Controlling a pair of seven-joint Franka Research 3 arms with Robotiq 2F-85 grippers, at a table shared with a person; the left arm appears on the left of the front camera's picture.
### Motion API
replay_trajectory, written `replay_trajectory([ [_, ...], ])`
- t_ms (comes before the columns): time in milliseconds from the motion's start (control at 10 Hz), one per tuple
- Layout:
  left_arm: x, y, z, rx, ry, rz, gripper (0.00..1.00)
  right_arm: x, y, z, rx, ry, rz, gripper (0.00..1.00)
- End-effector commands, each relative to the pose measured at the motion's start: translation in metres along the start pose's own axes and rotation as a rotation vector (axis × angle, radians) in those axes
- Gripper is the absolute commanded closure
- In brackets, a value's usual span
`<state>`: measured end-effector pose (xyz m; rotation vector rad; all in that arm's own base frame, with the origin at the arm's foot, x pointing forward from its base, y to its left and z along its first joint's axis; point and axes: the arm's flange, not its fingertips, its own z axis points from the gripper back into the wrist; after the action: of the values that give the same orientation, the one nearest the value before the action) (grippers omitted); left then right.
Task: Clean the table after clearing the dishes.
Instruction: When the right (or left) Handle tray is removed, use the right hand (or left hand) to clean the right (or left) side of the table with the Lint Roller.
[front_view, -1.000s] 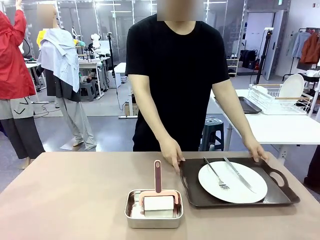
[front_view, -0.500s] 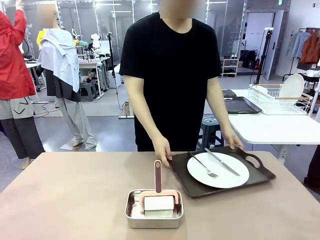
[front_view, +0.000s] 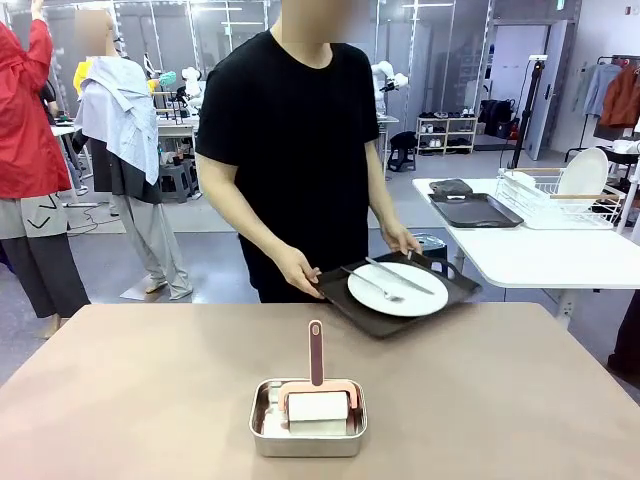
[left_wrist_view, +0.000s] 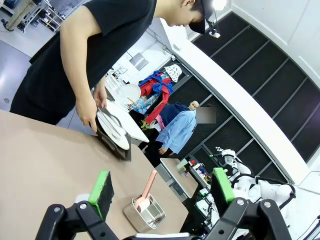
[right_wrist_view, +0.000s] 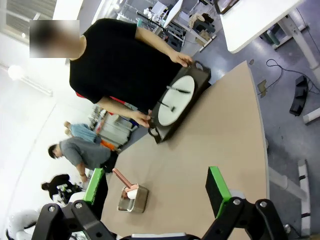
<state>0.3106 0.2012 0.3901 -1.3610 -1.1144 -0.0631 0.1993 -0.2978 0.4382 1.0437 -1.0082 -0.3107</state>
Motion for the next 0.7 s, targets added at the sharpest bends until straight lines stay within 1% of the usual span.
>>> replay_trajectory([
  [0, -0.002, -0.004, 0.004, -0.014, -0.001, 0.001, 0.0, 0.029, 0.04, -0.028, -0.041, 0.072, 0.076, 0.0],
  [100, -0.002, -0.004, 0.004, -0.014, -0.001, 0.001, 0.0, 0.047, 0.07, -0.059, -0.058, 0.168, 0.161, 0.0],
  [200, -0.002, -0.004, 0.004, -0.014, -0.001, 0.001, 0.0, 0.063, 0.106, -0.104, -0.098, 0.294, 0.26, 0.0],
  [300, -0.002, -0.004, 0.004, -0.014, -0.001, 0.001, 0.0, 0.072, 0.141, -0.159, -0.14, 0.425, 0.364, 0.0],
  [400, -0.002, -0.004, 0.004, -0.014, -0.001, 0.001, 0.0, 0.067, 0.171, -0.221, -0.15, 0.574, 0.459, 0.0],
  [500, -0.002, -0.004, 0.004, -0.014, -0.001, 0.001, 0.0, 0.052, 0.2, -0.287, -0.153, 0.73, 0.561, 0.0],
  [600, -0.002, -0.004, 0.004, -0.014, -0.001, 0.001, 0.0, 0.032, 0.221, -0.336, -0.159, 0.845, 0.648, 0.0],
])
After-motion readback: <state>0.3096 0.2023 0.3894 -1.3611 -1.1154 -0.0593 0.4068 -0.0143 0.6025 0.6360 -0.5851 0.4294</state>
